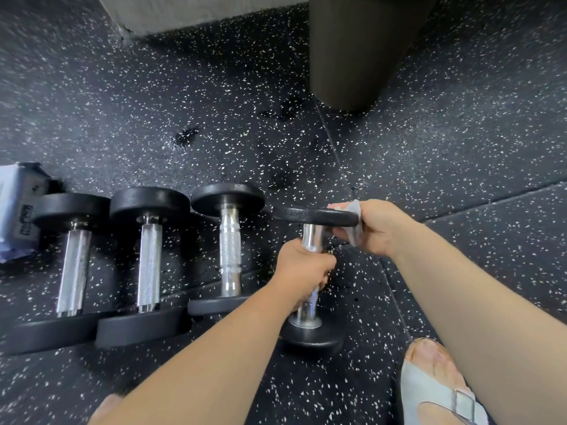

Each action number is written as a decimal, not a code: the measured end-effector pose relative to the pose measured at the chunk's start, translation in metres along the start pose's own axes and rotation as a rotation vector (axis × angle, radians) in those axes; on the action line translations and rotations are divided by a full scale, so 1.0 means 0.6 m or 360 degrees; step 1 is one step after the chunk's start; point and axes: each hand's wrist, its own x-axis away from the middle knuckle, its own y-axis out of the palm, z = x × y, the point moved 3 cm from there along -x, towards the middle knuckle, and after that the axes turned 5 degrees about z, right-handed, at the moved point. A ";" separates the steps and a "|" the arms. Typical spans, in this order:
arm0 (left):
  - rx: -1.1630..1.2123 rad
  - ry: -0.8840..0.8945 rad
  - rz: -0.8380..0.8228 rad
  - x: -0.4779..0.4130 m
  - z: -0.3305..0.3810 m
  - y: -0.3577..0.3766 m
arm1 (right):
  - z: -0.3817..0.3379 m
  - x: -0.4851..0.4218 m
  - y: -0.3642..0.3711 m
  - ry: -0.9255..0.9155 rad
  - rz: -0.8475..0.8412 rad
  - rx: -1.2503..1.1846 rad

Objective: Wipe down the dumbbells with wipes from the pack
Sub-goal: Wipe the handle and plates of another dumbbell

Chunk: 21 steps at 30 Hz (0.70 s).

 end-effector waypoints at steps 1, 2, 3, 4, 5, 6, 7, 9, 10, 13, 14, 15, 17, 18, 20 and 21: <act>0.0004 0.0004 0.0017 0.000 0.000 0.000 | 0.003 0.000 0.000 0.0010 0.0067 -0.0055; 0.0001 0.0013 0.0028 0.000 0.000 0.000 | 0.001 0.004 -0.001 -0.0006 0.0204 -0.0045; -0.0011 0.0024 0.0035 0.000 0.001 -0.001 | 0.001 0.010 0.003 -0.0039 0.0253 -0.0038; -0.0027 0.0037 0.0042 0.000 0.000 -0.001 | -0.001 0.013 0.006 -0.0110 0.0289 0.0018; -0.0044 0.0052 0.0053 0.000 0.000 -0.002 | -0.004 0.019 0.010 -0.0171 0.0348 0.0086; -0.0053 0.0068 0.0062 0.002 0.001 -0.003 | 0.000 0.032 0.017 -0.0144 0.0316 0.0033; -0.0054 0.0083 0.0068 0.003 0.002 -0.003 | 0.001 0.046 0.020 -0.0147 0.0321 0.0006; -0.0073 0.0098 0.0081 0.005 0.001 -0.001 | 0.001 0.072 0.024 -0.0337 0.0340 0.0021; -0.0087 0.0099 0.0094 0.005 0.000 0.002 | 0.001 0.091 0.023 -0.0428 0.0366 -0.0024; -0.0097 0.0104 0.0166 0.002 -0.002 0.009 | 0.008 0.120 0.020 -0.0462 0.0382 0.0030; -0.0115 0.0103 0.0206 -0.001 -0.001 0.011 | 0.007 0.124 0.019 -0.0479 0.0347 0.0034; -0.0137 0.0102 0.0238 -0.004 0.000 0.013 | 0.006 0.126 0.017 -0.0486 0.0307 -0.0012; -0.0149 0.0078 0.0242 -0.011 0.008 0.017 | -0.003 0.119 0.011 -0.0447 0.0246 -0.0128; -0.0142 0.0068 0.0227 -0.014 0.013 0.019 | -0.006 0.108 0.003 -0.0404 0.0252 -0.0195; -0.0158 0.0055 0.0199 -0.021 0.025 0.025 | -0.011 0.086 -0.010 -0.0331 0.0287 -0.0318; -0.0197 0.0057 0.0190 -0.024 0.032 0.028 | -0.014 0.078 -0.017 -0.0309 0.0314 -0.0338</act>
